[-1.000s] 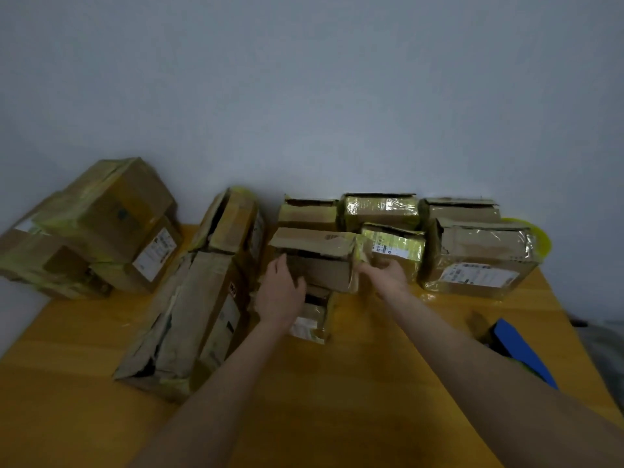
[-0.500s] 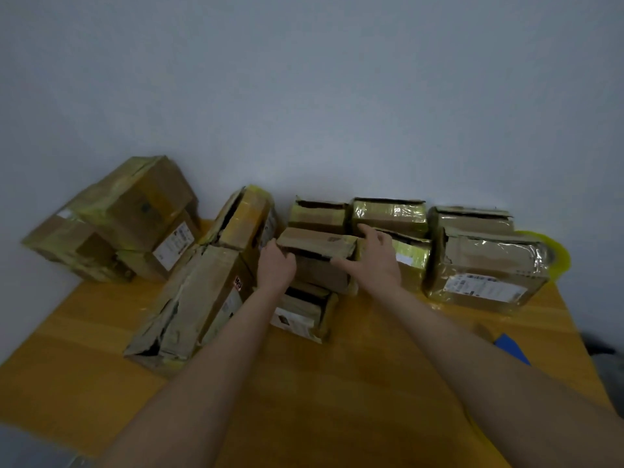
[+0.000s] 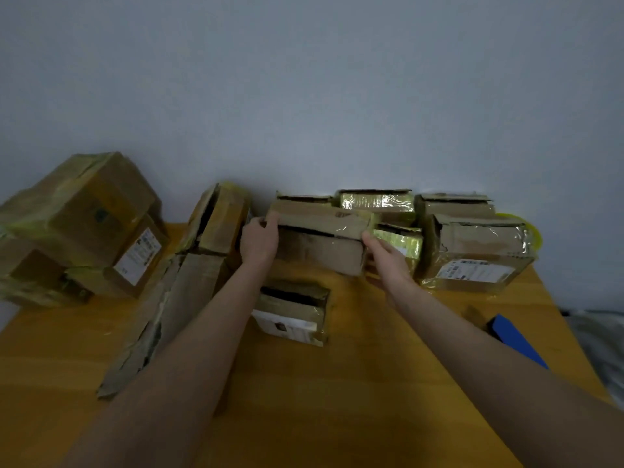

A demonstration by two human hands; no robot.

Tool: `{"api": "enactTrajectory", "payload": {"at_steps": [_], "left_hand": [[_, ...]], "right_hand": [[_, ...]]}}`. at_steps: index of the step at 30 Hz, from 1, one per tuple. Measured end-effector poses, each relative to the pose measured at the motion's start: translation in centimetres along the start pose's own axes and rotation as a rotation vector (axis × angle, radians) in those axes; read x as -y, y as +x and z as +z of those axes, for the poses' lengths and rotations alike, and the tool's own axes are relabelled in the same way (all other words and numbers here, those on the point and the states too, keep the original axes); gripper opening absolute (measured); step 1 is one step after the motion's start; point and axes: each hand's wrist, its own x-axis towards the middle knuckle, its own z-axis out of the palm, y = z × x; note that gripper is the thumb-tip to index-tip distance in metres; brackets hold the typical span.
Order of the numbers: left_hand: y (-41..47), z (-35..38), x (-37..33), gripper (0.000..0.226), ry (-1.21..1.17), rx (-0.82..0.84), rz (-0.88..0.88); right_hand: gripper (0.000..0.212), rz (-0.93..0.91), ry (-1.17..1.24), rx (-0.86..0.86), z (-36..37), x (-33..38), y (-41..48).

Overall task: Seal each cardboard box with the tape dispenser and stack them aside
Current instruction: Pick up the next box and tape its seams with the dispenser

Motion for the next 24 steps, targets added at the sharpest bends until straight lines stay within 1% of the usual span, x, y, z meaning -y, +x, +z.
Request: {"api": "enactTrajectory", "payload": {"at_steps": [3, 5, 6, 8, 10, 12, 14, 16, 18, 20, 22, 24], "left_hand": [[-1.5, -0.7, -3.1, 0.043, -0.076, -0.093, 0.149], [-3.3, -0.5, -4.7, 0.032, -0.086, -0.116, 0.254], [-4.4, -0.1, -5.2, 0.032, -0.072, -0.110, 0.286], [-6.8, 1.2, -5.7, 0.035, -0.024, -0.071, 0.302], [-9.3, 2.7, -5.4, 0.038, 0.044, -0.030, 0.295], [-11.9, 4.4, -4.8, 0.042, 0.137, -0.006, 0.303], [-14.5, 5.7, -3.7, 0.042, 0.193, -0.005, 0.331], [-16.7, 6.5, -2.2, 0.043, 0.235, -0.003, 0.296], [-18.4, 6.9, -0.5, 0.045, 0.309, 0.015, 0.208], [-19.8, 7.3, 1.5, 0.046, 0.388, 0.041, 0.121], [-21.0, 7.8, 3.4, 0.045, 0.410, 0.047, 0.072], [-22.0, 8.4, 5.1, 0.046, 0.410, 0.058, 0.045]], "right_hand": [[0.045, -0.066, 0.043, -0.075, -1.2, 2.0, -1.1], [0.029, -0.080, 0.058, -0.148, -2.6, 2.8, -2.0], [0.027, -0.077, 0.050, -0.187, -3.6, 3.0, -2.5], [0.029, -0.081, -0.021, -0.263, -5.8, 2.8, -3.2], [0.028, -0.128, -0.158, -0.329, -8.3, 1.9, -3.9], [0.036, -0.161, -0.304, -0.375, -10.6, 0.8, -4.8], [0.040, -0.161, -0.401, -0.389, -12.6, -0.4, -5.9], [0.042, -0.161, -0.501, -0.320, -14.2, -1.6, -7.0], [0.045, -0.140, -0.600, -0.202, -15.2, -2.9, -8.3], [0.042, -0.116, -0.755, -0.093, -15.7, -4.2, -9.5], [0.040, -0.116, -0.878, -0.023, -15.8, -5.7, -10.5], [0.051, -0.117, -0.898, 0.025, -15.7, -7.1, -11.4]]}}
